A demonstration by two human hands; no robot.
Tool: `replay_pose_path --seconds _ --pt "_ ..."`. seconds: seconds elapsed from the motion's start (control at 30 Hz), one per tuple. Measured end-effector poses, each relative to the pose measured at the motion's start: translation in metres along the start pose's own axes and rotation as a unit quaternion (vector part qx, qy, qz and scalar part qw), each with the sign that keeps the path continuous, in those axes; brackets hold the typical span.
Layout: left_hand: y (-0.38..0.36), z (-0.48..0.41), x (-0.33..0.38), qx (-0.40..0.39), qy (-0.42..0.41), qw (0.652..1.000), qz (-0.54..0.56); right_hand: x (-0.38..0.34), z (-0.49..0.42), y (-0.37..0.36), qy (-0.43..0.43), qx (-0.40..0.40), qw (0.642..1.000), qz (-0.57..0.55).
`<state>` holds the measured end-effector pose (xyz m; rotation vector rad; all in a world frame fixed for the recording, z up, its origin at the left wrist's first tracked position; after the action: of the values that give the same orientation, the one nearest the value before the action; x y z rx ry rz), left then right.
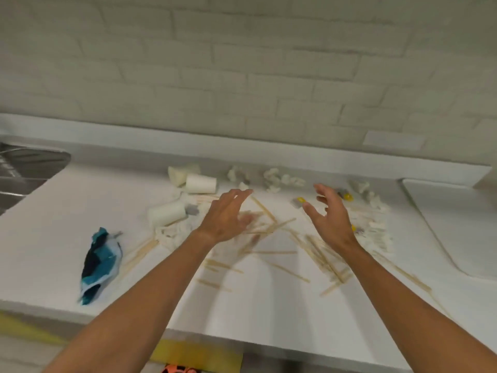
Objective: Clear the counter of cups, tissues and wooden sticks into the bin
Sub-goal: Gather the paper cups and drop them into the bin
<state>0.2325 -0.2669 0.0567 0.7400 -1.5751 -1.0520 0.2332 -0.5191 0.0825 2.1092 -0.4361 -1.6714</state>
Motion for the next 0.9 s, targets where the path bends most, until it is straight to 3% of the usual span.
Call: replay_pose_path --seconds 0.4,0.9 --pt "0.059 0.055 -0.123 0.04 0.184 0.98 -0.062 -0.058 -0.087 -0.145 0.098 -0.182 0.978 -0.001" --pt "0.041 0.044 -0.179 -0.058 0.266 0.953 -0.134 -0.047 -0.164 -0.273 0.101 -0.309 0.944 0.061"
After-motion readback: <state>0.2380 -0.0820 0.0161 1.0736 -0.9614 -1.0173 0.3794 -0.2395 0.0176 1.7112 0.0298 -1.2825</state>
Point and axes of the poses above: each hand's wrist, its own z-axis away from the middle knuckle, its own y-axis out of the back of the hand, x = y × z, the point moved 9 cm from there along -z, towards the middle knuckle, and after that the axes turned 9 degrees about -x, right-handed, at the moved point
